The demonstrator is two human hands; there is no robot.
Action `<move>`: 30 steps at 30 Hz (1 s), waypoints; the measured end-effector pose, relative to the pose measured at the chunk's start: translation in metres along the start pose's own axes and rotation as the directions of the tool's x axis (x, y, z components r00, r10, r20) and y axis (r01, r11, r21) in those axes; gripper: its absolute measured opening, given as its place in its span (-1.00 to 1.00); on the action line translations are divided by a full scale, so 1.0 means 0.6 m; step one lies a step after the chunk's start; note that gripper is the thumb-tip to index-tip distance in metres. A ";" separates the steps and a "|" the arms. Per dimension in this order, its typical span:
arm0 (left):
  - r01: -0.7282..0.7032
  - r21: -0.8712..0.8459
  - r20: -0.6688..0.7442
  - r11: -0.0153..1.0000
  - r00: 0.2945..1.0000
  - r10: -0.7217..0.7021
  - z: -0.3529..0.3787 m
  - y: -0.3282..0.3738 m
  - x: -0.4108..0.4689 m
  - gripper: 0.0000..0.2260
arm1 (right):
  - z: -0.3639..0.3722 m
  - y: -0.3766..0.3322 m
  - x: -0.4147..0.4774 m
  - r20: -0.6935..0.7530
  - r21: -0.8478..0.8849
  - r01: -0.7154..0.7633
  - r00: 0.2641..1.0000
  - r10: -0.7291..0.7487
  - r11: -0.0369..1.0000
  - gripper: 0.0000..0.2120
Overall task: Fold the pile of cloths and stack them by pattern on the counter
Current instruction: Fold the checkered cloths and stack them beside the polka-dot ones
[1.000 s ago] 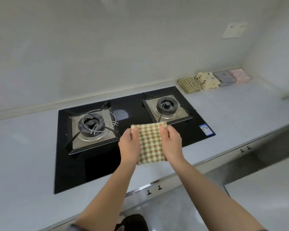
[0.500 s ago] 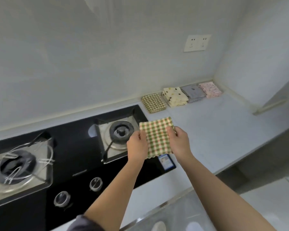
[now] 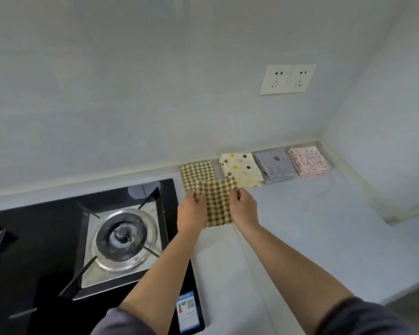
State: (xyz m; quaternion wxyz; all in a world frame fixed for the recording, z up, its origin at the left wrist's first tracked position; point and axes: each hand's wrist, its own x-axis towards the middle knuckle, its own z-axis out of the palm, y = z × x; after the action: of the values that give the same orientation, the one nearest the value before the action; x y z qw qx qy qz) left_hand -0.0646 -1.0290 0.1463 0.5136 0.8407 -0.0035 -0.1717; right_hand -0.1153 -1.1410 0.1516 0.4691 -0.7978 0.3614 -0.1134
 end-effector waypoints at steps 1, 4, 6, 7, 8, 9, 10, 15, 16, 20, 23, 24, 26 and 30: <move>0.030 0.019 -0.052 0.999 0.998 -0.029 0.011 0.000 0.027 -0.80 | 0.011 0.003 0.031 0.036 -0.010 0.001 0.999 0.000 1.000 -0.67; 0.098 0.070 -0.208 0.993 0.975 -0.082 0.028 0.001 0.098 -0.77 | 0.047 0.000 0.109 0.123 -0.054 0.050 0.992 -0.043 0.997 -0.70; 0.152 0.113 -0.295 0.982 0.949 -0.113 0.039 0.001 0.145 -0.76 | 0.078 -0.004 0.164 0.169 -0.088 0.100 0.982 -0.084 0.991 -0.70; 0.179 0.139 -0.326 0.974 0.937 -0.125 0.043 -0.001 0.168 -0.75 | 0.095 -0.005 0.189 0.184 -0.101 0.125 0.977 -0.105 0.987 -0.70; 0.196 0.174 -0.349 0.965 0.929 -0.126 0.048 -0.003 0.188 -0.75 | 0.109 -0.005 0.210 0.191 -0.112 0.142 0.974 -0.119 0.984 -0.70; 0.217 0.217 -0.363 0.952 0.923 -0.128 0.054 -0.006 0.213 -0.74 | 0.126 -0.003 0.234 0.197 -0.132 0.157 0.972 -0.129 0.979 -0.70; 0.236 0.269 -0.368 0.934 0.921 -0.127 0.058 -0.010 0.230 -0.74 | 0.137 0.000 0.251 0.202 -0.153 0.167 0.970 -0.134 0.974 -0.70; 0.281 0.562 -0.370 0.778 0.927 -0.068 0.085 -0.028 0.283 -0.82 | 0.180 0.032 0.304 0.217 -0.268 0.182 0.968 -0.125 0.946 -0.72; 0.264 0.573 -0.380 0.776 0.924 -0.034 0.089 -0.032 0.288 -0.84 | 0.181 0.034 0.307 0.215 -0.289 0.191 0.968 -0.131 0.938 -0.74; 0.061 0.662 -0.387 0.747 0.881 0.271 0.091 -0.047 0.286 -0.70 | 0.170 0.018 0.292 0.195 -0.363 0.357 0.932 -0.304 0.861 -0.70; -0.078 0.814 -0.162 0.576 0.921 0.354 0.091 -0.057 0.280 -0.54 | 0.174 0.023 0.286 0.250 -0.470 0.575 0.814 -0.524 0.670 -0.58; -0.094 0.840 -0.079 0.534 0.953 0.293 0.094 -0.065 0.283 -0.52 | 0.177 0.029 0.288 0.301 -0.499 0.586 0.808 -0.506 0.639 -0.58; -0.084 0.844 -0.007 0.529 0.986 0.169 0.095 -0.071 0.281 -0.51 | 0.167 0.036 0.287 0.342 -0.505 0.582 0.813 -0.471 0.638 -0.58; -0.104 0.858 -0.016 0.503 0.973 0.229 0.092 -0.035 0.265 -0.49 | 0.077 0.026 0.298 0.324 -0.435 0.671 0.738 -0.592 0.600 -0.55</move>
State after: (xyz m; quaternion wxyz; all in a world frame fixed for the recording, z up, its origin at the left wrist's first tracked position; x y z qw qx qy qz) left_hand 0.0655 -1.0958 0.0600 0.0494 0.9886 -0.1353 -0.0436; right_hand 0.0288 -1.2370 0.0859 0.1866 -0.9755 0.0363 -0.1104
